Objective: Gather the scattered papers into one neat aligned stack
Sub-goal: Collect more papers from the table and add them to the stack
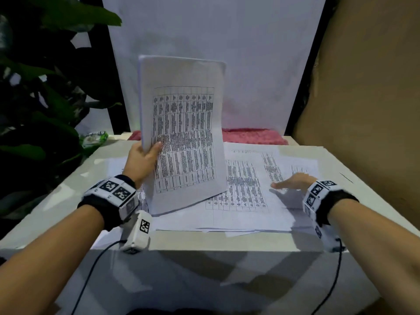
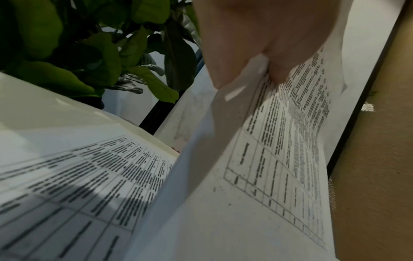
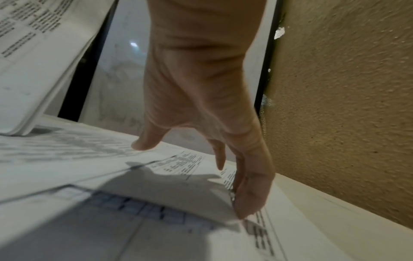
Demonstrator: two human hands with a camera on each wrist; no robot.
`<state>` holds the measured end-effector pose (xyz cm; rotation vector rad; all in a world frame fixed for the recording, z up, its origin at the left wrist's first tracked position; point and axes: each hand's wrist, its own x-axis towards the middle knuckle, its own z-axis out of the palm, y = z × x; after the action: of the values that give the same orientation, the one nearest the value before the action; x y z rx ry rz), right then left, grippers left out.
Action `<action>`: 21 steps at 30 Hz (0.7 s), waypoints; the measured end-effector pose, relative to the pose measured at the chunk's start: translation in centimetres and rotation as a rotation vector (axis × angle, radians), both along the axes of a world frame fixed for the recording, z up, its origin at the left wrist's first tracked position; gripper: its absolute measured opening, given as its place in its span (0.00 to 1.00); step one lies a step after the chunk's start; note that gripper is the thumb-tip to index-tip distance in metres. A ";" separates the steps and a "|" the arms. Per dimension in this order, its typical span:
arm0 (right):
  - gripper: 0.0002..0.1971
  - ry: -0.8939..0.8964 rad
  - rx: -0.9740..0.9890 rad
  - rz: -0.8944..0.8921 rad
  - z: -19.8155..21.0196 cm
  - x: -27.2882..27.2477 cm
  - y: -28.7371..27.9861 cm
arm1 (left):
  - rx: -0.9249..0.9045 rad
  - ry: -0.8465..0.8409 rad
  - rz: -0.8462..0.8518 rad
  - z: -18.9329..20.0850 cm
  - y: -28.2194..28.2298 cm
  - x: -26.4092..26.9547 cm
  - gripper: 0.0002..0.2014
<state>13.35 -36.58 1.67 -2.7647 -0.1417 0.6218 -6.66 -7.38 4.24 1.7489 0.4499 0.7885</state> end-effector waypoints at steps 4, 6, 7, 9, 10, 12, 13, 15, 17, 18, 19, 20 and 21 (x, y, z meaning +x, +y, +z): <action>0.35 -0.039 0.030 -0.002 -0.7 -0.7 1.8 | -0.056 -0.001 0.018 -0.3 0.1 0.1 0.13; 0.34 -0.048 0.045 -0.012 -1.5 -0.5 2.9 | -0.054 0.002 0.016 -0.5 0.3 0.1 0.12; 0.36 -0.058 0.063 -0.032 -1.8 -0.7 3.4 | -0.050 0.005 0.014 -0.5 0.4 0.0 0.12; 0.34 -0.088 0.058 -0.070 -1.9 -0.9 4.1 | -0.050 0.008 0.018 -0.5 0.6 -0.1 0.12; 0.34 -0.111 0.071 -0.097 -1.9 -0.8 4.4 | -0.052 0.007 0.020 -0.5 0.7 -0.1 0.12; 0.32 -0.094 0.116 -0.146 -1.9 -0.6 4.6 | -0.054 0.000 0.023 -0.5 0.7 -0.1 0.11; 0.31 -0.093 0.124 -0.144 -2.1 -0.3 4.6 | -0.060 -0.005 0.022 -0.6 0.7 -0.1 0.11; 0.30 -0.063 0.137 -0.152 -2.6 0.3 4.5 | -0.070 -0.010 0.024 -0.6 0.7 -0.1 0.11; 0.30 -0.034 0.186 -0.166 -2.8 0.6 4.4 | -0.074 -0.007 0.032 -0.7 0.8 -0.1 0.11; 0.31 -0.025 0.207 -0.179 -2.9 0.8 4.4 | -0.079 -0.007 0.038 -0.7 0.8 -0.2 0.11; 0.32 -0.017 0.223 -0.187 -3.0 1.2 4.1 | -0.084 -0.005 0.043 -0.8 0.8 -0.3 0.11; 0.33 -0.010 0.237 -0.192 -2.8 1.4 3.8 | -0.086 -0.002 0.044 -0.8 0.9 -0.3 0.10; 0.32 -0.010 0.256 -0.195 -2.6 1.6 3.4 | -0.086 0.000 0.041 -0.9 1.0 -0.4 0.10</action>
<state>14.96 -33.16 -0.95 -2.4966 0.0440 0.5014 -7.06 -6.40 3.38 1.6642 0.5139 0.7865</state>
